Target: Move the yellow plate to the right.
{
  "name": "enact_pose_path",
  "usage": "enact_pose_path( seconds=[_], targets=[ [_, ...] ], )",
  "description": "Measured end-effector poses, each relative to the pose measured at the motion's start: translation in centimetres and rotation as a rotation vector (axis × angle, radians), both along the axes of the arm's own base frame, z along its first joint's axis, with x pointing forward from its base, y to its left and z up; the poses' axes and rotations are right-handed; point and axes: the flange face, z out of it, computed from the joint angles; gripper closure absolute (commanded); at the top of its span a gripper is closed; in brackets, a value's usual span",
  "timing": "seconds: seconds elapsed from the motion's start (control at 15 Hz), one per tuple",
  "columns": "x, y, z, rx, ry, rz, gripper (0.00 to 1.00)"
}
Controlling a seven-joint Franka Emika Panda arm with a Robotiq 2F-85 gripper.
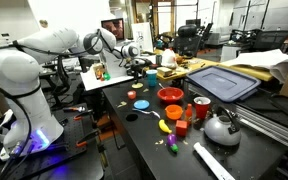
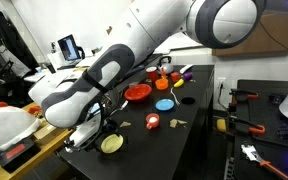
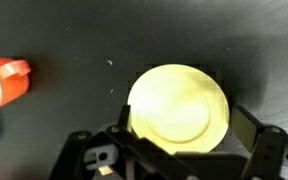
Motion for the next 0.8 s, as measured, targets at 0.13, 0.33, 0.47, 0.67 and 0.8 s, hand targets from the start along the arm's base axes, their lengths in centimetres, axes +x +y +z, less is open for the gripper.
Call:
enact_pose_path(
  seconds=[0.13,0.33,0.47,0.67,0.8],
  targets=[
    [-0.1,-0.4,-0.1,-0.028,0.010,-0.013,0.00],
    [0.1,-1.8,-0.5,-0.064,0.031,-0.030,0.00],
    [0.2,-2.7,-1.0,-0.080,0.045,-0.042,0.00],
    [0.3,-4.1,-2.2,-0.094,0.070,-0.060,0.00],
    [0.3,-5.1,-3.2,-0.103,0.086,-0.075,0.00]
  ],
)
